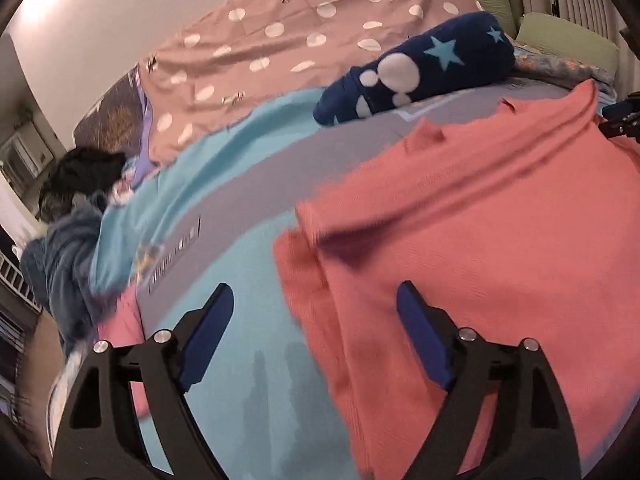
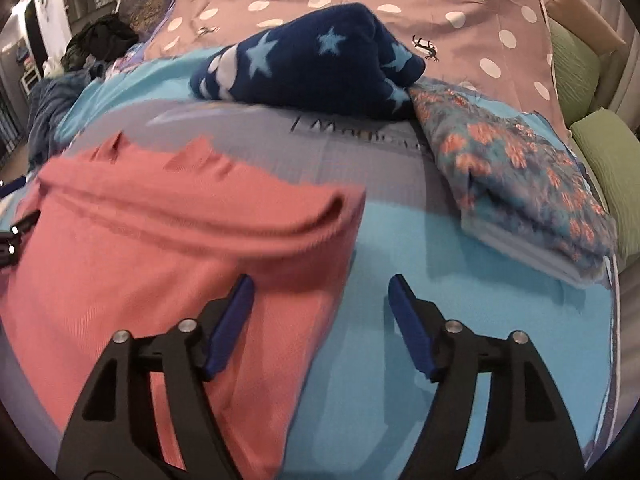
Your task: Fold small clothes
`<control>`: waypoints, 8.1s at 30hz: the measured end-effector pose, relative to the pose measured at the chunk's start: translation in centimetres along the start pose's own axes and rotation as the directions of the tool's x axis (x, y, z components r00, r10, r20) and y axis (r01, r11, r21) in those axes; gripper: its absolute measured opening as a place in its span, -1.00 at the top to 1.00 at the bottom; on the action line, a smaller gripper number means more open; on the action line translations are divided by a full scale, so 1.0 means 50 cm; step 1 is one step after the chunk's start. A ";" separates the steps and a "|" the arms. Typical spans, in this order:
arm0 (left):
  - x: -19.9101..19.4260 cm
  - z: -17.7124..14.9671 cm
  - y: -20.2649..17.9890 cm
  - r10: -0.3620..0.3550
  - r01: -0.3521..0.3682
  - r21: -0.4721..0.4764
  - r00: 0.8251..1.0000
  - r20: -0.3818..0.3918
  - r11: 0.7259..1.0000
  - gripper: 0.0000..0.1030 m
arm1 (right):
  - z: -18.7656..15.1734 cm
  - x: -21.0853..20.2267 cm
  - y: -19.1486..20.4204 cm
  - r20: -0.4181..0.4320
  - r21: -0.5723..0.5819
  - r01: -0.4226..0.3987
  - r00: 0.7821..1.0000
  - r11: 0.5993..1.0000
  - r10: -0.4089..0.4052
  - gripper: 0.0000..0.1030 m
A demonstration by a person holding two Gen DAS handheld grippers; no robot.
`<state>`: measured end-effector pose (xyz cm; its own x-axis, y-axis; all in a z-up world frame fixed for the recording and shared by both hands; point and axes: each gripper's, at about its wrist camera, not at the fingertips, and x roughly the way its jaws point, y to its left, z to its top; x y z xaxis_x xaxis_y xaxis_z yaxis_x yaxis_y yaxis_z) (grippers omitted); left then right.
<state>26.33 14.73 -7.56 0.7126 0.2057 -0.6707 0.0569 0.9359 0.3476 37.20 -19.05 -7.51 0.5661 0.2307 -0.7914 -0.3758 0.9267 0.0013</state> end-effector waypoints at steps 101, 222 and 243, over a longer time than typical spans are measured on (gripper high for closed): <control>-0.250 -0.272 0.132 -0.549 0.600 -0.758 0.735 0.397 0.255 0.95 | -0.376 -0.313 -0.027 0.298 0.553 -0.542 0.838 0.632 0.458 0.93; -0.384 -0.426 0.055 -0.566 0.587 -0.205 0.809 0.156 0.783 0.09 | -0.280 -0.351 0.414 -0.134 -0.172 -0.384 0.921 0.907 0.365 -0.20; -0.272 -0.407 0.053 -0.887 0.906 -0.111 0.423 0.183 0.409 -0.10 | -0.117 -0.214 0.591 -0.260 -0.291 -0.293 0.940 0.911 0.219 -0.38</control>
<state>2.58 20.23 -10.85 0.3791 -0.7956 -0.4725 0.5909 0.6011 -0.5381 15.76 4.13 -2.57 0.2591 0.3431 -0.9029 -0.7219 0.6898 0.0550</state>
